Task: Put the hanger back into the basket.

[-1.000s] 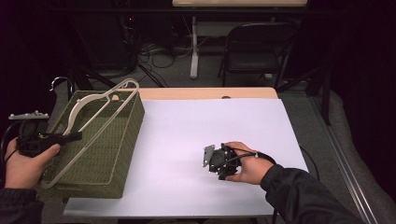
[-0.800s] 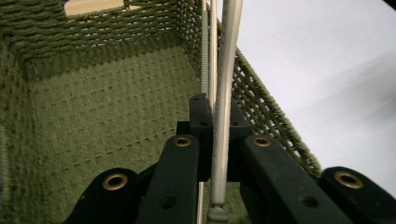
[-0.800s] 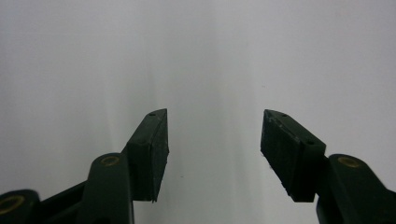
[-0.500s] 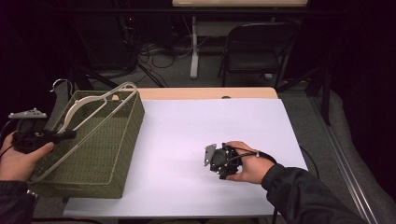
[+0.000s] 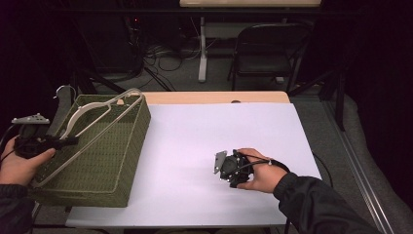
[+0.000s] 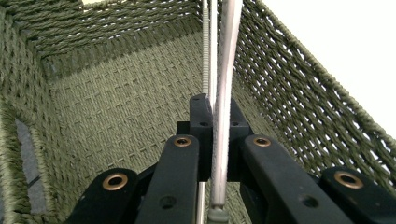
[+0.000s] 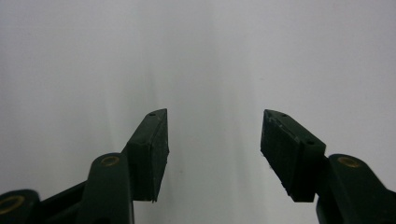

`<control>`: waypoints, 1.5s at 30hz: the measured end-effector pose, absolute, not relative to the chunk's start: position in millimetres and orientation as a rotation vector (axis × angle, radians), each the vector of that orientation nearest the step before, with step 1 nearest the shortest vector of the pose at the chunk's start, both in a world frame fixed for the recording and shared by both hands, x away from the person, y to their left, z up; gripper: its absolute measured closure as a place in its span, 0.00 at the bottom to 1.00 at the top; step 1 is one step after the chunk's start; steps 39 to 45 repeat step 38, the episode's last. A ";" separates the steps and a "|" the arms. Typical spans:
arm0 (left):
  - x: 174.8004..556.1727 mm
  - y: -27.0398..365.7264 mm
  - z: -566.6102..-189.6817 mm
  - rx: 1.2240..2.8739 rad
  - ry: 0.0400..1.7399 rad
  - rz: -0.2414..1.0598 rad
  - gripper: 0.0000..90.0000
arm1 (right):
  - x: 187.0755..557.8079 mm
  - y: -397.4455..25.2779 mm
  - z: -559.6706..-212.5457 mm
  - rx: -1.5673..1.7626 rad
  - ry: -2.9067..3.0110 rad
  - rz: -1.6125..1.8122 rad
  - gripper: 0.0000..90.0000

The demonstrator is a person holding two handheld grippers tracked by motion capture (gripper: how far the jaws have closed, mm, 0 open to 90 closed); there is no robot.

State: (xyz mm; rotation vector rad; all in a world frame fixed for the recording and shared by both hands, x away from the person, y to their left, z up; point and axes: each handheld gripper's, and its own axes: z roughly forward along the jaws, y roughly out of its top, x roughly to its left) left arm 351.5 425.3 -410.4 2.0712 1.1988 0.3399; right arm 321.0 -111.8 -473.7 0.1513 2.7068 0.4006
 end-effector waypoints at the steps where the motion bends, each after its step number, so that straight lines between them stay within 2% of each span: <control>1: 351.3 425.4 -410.9 2.075 1.197 0.342 0.96 | 320.7 -111.9 -473.6 0.153 2.707 0.402 0.46; 10: 351.6 439.8 -433.8 2.058 1.172 0.307 0.97 | 322.2 -110.2 -474.9 0.148 2.708 0.404 0.46; 15: 348.5 443.3 -445.9 2.132 1.180 0.303 0.96 | 322.6 -108.8 -475.6 0.153 2.709 0.399 0.46; 22: 352.1 432.3 -457.1 2.202 1.163 0.369 0.95 | 322.0 -104.6 -477.1 0.140 2.709 0.395 0.46; 25: 349.9 429.6 -455.6 2.168 1.117 0.364 0.60 | 320.6 -104.8 -476.7 0.137 2.706 0.400 0.46; 26: 347.6 427.3 -452.9 2.163 1.088 0.347 0.56 | 320.5 -105.5 -476.6 0.138 2.707 0.398 0.46; 29: 338.7 420.0 -442.1 2.155 1.035 0.306 0.53 | 321.6 -108.8 -476.8 0.145 2.703 0.402 0.46; 35: 322.7 415.3 -425.3 2.118 1.066 0.420 0.50 | 319.3 -112.6 -476.0 0.154 2.697 0.414 0.46; 45: 314.1 410.6 -419.2 2.086 1.088 0.443 0.50 | 316.5 -114.2 -475.2 0.166 2.693 0.411 0.46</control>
